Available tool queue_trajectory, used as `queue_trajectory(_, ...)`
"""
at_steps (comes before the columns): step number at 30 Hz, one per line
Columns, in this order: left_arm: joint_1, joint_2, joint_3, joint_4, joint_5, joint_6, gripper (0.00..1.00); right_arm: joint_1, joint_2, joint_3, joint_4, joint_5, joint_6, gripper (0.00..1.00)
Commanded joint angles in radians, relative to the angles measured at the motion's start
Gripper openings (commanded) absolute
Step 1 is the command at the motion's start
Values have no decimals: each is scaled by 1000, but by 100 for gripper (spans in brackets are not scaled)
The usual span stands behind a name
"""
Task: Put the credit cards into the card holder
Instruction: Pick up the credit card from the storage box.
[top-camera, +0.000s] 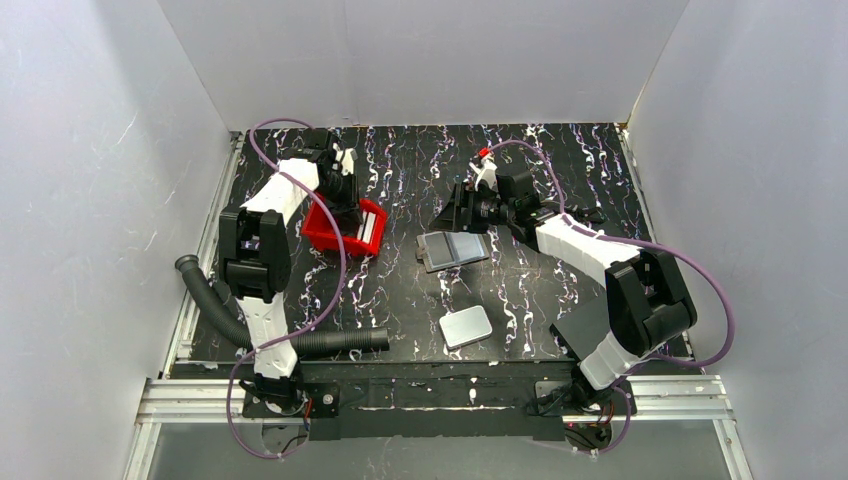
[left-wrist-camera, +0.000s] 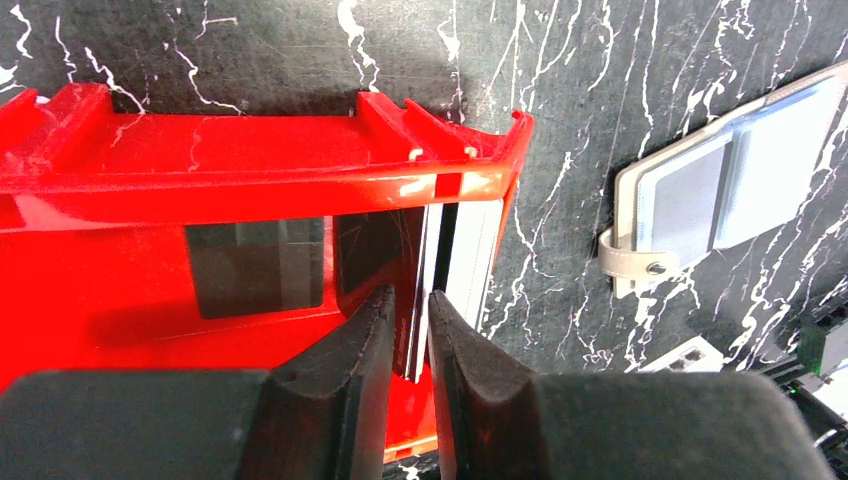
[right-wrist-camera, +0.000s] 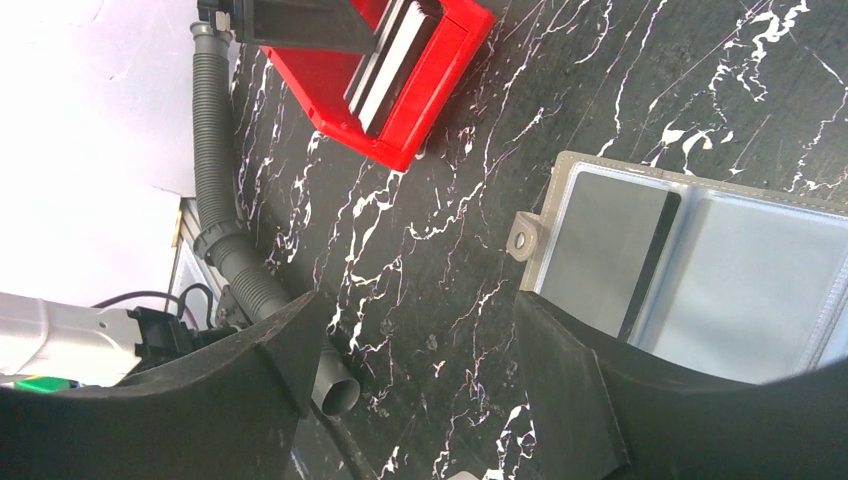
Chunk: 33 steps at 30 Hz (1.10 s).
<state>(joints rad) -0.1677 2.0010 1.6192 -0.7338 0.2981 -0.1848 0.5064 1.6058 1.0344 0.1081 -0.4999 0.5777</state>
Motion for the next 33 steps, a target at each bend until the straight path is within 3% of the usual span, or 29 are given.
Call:
queue_trajectory(1, -3, -40, 39, -15, 49, -7, 19, 9, 6, 32, 41, 1, 4, 77)
queue_trajectory(9, -7, -29, 39, -9, 48, -18, 20, 10, 2, 30, 42, 3, 4, 77)
queue_trajectory(11, -8, -32, 36, -9, 43, -25, 31, 10, 0, 29, 42, 1, 4, 77)
queue_trajectory(13, -9, -31, 31, -2, 45, -31, 49, 10, 0, 29, 42, 1, 4, 77)
queue_trajectory(17, -9, 14, 45, -11, 102, -34, 52, 11, 2, 26, 49, 1, 8, 77)
queue_trajectory(23, -13, 50, 49, -4, 134, -47, 47, 11, -2, 26, 50, 1, 8, 77)
queue_trajectory(28, -16, 45, 48, -4, 139, -48, 28, 11, -3, 26, 50, 1, 8, 77)
queue_trajectory(33, -16, 19, 46, -3, 131, -45, 19, 11, -5, 25, 51, 1, 10, 77)
